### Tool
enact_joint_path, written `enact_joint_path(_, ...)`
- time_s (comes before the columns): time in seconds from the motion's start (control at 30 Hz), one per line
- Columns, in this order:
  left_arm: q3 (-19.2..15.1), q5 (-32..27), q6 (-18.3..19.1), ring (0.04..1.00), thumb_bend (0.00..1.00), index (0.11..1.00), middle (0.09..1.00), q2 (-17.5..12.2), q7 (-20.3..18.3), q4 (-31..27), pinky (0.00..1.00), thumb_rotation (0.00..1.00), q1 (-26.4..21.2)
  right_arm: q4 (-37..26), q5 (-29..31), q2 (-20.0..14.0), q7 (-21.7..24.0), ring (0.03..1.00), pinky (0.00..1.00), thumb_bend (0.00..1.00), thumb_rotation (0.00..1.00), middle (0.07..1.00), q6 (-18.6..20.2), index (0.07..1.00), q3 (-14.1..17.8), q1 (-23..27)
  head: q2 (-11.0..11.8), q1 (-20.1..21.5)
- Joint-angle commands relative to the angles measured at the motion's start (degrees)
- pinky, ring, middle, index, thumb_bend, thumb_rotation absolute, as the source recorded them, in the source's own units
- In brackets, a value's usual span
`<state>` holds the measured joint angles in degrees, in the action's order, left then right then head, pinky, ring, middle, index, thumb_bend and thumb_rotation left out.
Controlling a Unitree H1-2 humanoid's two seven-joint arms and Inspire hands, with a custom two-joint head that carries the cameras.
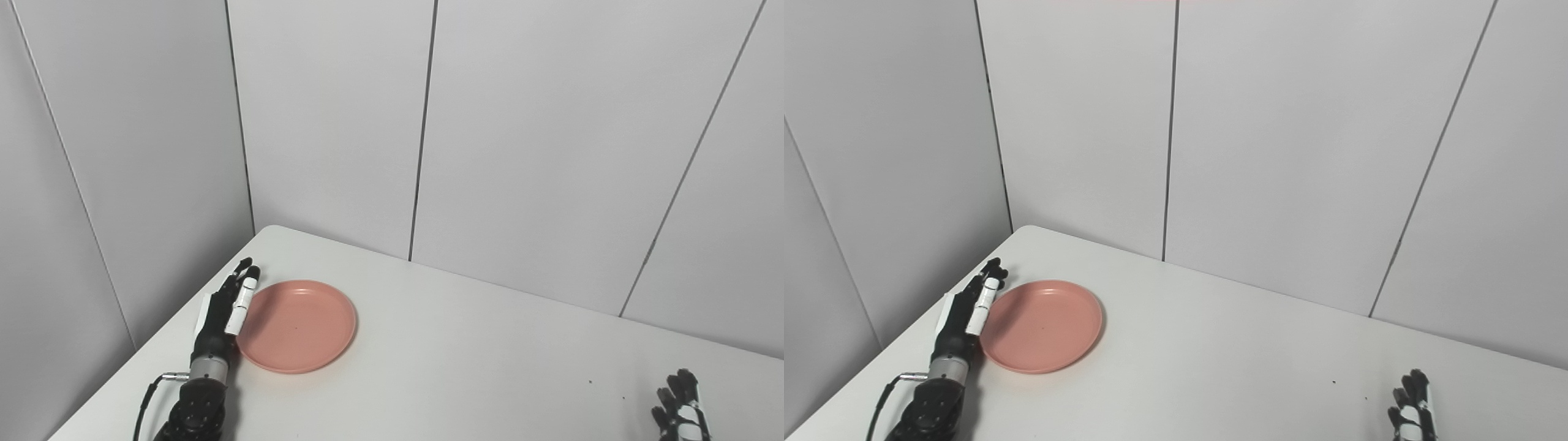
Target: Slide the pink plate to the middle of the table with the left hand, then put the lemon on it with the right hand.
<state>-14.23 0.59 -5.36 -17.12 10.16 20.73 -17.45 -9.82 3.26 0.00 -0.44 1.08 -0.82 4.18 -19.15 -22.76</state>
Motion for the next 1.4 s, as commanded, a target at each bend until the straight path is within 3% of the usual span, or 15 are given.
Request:
enact_joint_path(0.0,0.56,-1.28,-1.28,0.866,0.71,0.875,0.862,0.62,-1.50,-1.24,0.88,1.00,-0.84,-2.60,0.31,-0.14,0.47,1.000,1.00,0.25,1.00,1.000,0.51,1.000,0.23,1.02,-0.02,0.07)
enact_joint_path(0.4,2.08,-2.82,1.45,0.873,0.74,0.869,0.864,2.71,-3.28,-3.76,0.92,1.00,-0.89,-3.30,-0.10,-0.19,0.42,1.000,1.00,0.29,1.00,1.000,1.48,1.000,0.17,0.93,-0.32,-0.18)
enact_joint_path(0.57,1.74,-6.91,1.38,0.875,0.75,0.870,0.859,3.99,-5.33,-3.76,0.92,1.00,-1.25,-3.72,-0.25,-0.20,0.29,1.000,1.00,0.29,1.00,1.000,2.06,1.000,0.17,0.93,-0.60,0.05)
enact_joint_path(0.93,2.55,-11.26,1.47,0.844,0.73,0.849,0.839,6.02,-7.50,-4.50,0.85,1.00,-1.65,-4.39,-0.06,-0.23,0.37,1.000,1.00,0.32,1.00,1.000,2.76,1.000,0.24,1.03,-1.04,0.17)
enact_joint_path(1.37,6.16,-13.81,3.66,0.863,0.73,0.859,0.847,8.68,-11.95,-4.44,0.89,1.00,-2.79,-5.36,-0.60,0.27,-0.17,1.000,1.00,0.32,1.00,1.000,3.97,1.000,0.12,1.08,-1.23,0.54)
